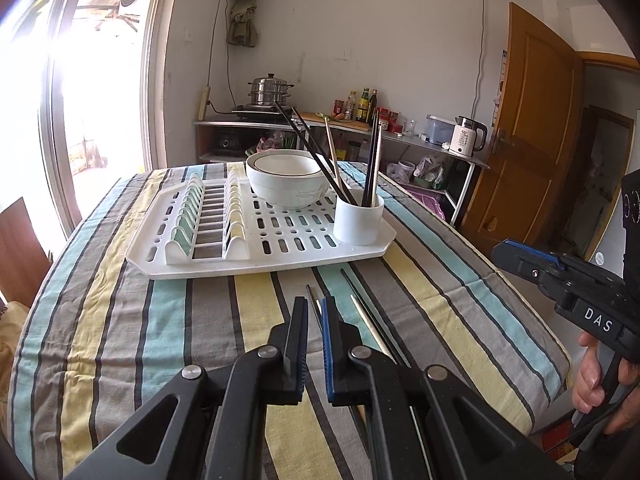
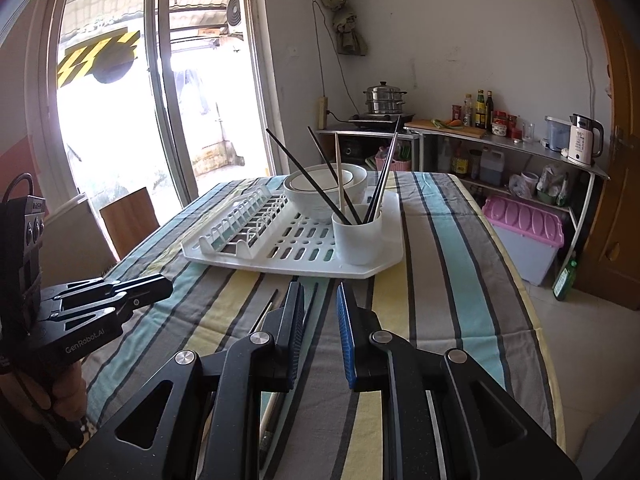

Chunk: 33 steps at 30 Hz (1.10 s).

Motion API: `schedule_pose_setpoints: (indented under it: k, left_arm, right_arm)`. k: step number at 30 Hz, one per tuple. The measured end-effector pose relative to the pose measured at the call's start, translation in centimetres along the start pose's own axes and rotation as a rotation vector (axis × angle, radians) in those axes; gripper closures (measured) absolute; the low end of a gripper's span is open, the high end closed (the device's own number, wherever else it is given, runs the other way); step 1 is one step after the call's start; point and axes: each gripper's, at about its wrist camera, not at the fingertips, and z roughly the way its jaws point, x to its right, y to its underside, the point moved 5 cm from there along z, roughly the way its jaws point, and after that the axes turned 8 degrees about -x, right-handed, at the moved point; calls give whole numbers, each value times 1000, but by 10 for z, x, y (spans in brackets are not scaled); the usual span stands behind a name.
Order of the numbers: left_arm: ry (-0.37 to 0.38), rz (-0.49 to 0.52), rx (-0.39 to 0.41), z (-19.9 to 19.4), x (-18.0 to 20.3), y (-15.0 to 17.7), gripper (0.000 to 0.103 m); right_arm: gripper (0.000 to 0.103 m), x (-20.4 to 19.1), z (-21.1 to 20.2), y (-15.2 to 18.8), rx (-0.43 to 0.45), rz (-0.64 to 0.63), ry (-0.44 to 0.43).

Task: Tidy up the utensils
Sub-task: 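Move both tools back down to the remaining chopsticks on the table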

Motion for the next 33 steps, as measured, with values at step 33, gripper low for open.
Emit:
schedule_pose_setpoints:
  k: [33]
  left_arm:
    - [23, -64, -167, 64, -24, 19, 95]
  right_arm:
    - [88, -29, 110, 30, -275, -36, -114]
